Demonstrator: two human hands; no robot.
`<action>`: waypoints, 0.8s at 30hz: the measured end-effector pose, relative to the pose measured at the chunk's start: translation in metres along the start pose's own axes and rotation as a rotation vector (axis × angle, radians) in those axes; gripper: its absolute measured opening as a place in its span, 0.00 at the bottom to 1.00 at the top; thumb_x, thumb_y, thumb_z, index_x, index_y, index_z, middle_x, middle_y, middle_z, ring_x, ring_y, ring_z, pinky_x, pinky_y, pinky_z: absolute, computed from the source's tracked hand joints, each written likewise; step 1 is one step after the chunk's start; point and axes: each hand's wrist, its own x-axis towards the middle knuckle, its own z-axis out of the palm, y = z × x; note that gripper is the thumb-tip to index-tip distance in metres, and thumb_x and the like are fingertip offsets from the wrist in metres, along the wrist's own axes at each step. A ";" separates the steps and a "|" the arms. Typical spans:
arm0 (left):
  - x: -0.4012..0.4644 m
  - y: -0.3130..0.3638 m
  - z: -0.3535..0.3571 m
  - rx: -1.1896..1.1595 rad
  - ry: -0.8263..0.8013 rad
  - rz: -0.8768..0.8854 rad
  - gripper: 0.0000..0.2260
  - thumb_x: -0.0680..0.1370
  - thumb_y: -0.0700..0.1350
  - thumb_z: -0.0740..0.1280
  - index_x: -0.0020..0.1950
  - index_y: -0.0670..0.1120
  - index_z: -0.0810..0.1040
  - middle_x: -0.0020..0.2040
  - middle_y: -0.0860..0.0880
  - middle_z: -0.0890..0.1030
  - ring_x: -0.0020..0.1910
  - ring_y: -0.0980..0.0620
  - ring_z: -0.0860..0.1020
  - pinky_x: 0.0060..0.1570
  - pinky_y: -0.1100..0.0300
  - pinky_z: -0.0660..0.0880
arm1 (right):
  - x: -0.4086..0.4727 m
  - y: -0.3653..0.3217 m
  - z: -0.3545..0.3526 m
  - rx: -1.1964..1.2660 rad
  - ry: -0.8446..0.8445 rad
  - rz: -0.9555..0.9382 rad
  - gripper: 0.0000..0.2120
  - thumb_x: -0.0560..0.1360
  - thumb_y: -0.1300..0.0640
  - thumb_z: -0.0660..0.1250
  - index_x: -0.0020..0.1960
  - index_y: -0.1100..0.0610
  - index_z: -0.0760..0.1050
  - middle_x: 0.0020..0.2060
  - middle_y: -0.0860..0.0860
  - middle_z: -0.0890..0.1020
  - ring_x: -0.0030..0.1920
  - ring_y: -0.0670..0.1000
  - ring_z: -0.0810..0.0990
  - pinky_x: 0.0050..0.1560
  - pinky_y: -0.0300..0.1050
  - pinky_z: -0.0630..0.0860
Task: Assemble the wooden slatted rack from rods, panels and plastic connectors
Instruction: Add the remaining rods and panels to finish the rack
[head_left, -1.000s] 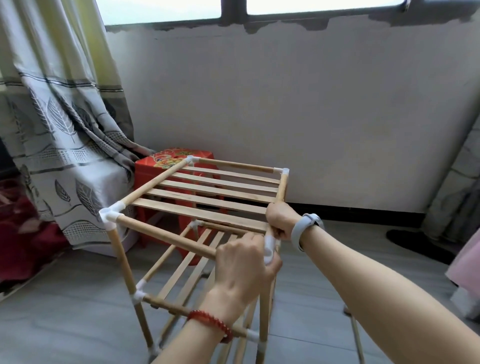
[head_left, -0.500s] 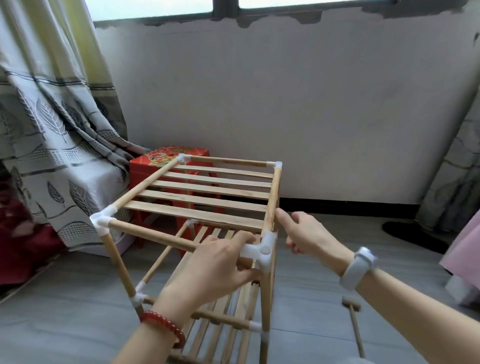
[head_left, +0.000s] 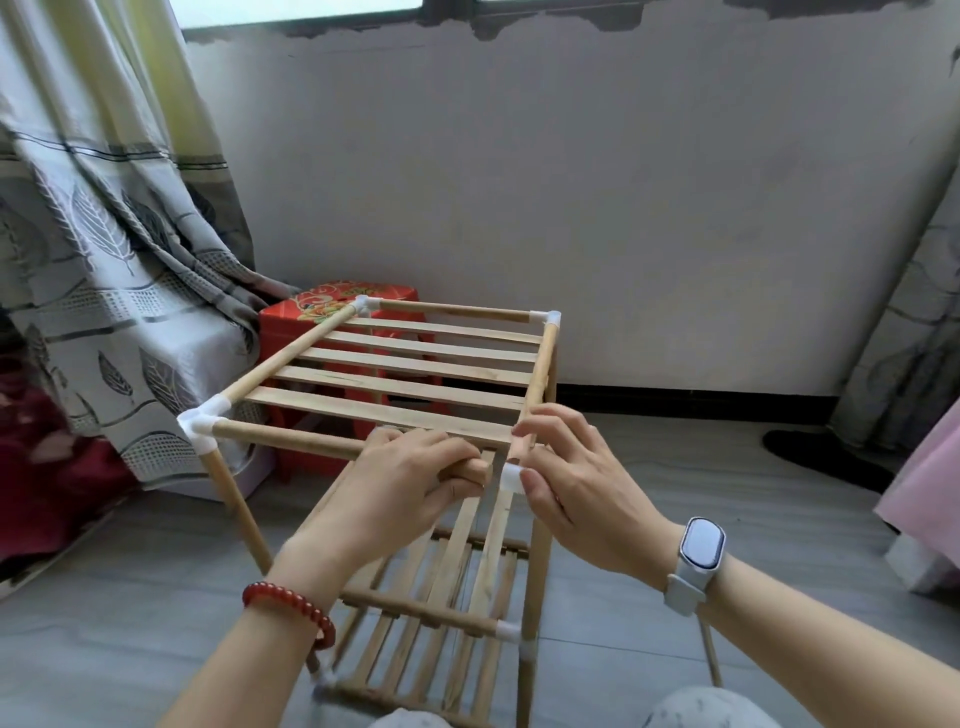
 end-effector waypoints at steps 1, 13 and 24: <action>0.003 -0.001 -0.003 -0.016 0.002 -0.003 0.09 0.76 0.50 0.66 0.56 0.52 0.78 0.46 0.63 0.73 0.46 0.60 0.72 0.53 0.57 0.66 | -0.001 -0.003 0.000 -0.004 0.013 -0.012 0.17 0.78 0.54 0.52 0.43 0.59 0.77 0.51 0.54 0.78 0.59 0.50 0.69 0.55 0.48 0.71; 0.007 -0.003 0.007 -0.034 -0.118 0.001 0.12 0.77 0.50 0.65 0.61 0.53 0.76 0.41 0.62 0.67 0.42 0.63 0.65 0.48 0.63 0.57 | 0.006 -0.019 0.003 0.002 -0.045 0.045 0.18 0.79 0.53 0.49 0.41 0.59 0.74 0.39 0.53 0.75 0.40 0.52 0.71 0.40 0.51 0.74; 0.002 -0.013 0.002 -0.100 -0.062 -0.005 0.16 0.74 0.54 0.68 0.59 0.52 0.76 0.49 0.62 0.72 0.52 0.65 0.67 0.55 0.68 0.60 | 0.002 -0.011 0.015 0.946 -0.031 0.390 0.20 0.77 0.39 0.47 0.65 0.42 0.65 0.67 0.39 0.69 0.71 0.42 0.62 0.71 0.48 0.57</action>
